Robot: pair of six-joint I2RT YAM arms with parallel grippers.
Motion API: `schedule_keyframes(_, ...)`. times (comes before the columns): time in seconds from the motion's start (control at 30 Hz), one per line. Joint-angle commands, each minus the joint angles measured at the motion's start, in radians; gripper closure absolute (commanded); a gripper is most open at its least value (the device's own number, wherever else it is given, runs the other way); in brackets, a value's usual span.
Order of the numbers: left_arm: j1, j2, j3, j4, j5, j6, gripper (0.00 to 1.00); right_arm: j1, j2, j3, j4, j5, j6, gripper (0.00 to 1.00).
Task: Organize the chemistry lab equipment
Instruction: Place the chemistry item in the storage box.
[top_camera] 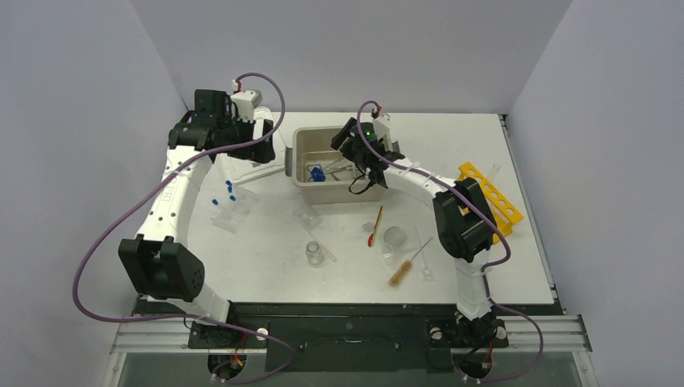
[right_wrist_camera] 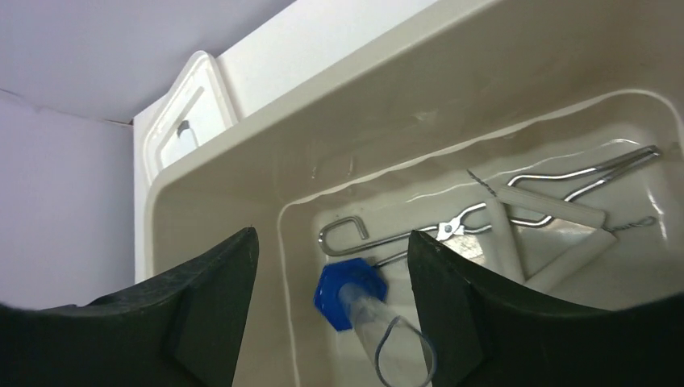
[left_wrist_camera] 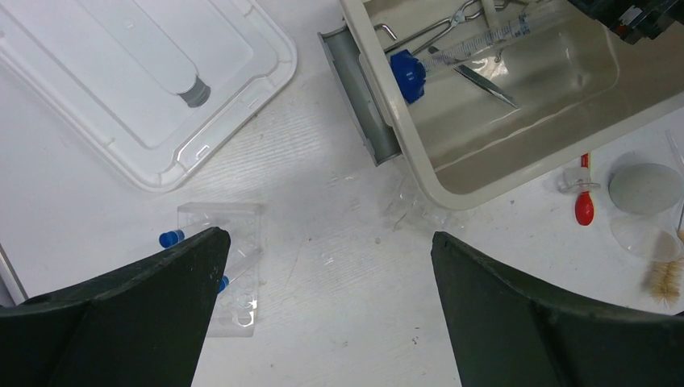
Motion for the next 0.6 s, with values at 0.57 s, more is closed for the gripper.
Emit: schedule_keyframes(0.57, 0.026, -0.079, 0.030, -0.047, 0.055, 0.055, 0.03, -0.031, 0.049, 0.509, -0.844, 0.217, -0.131, 0.32)
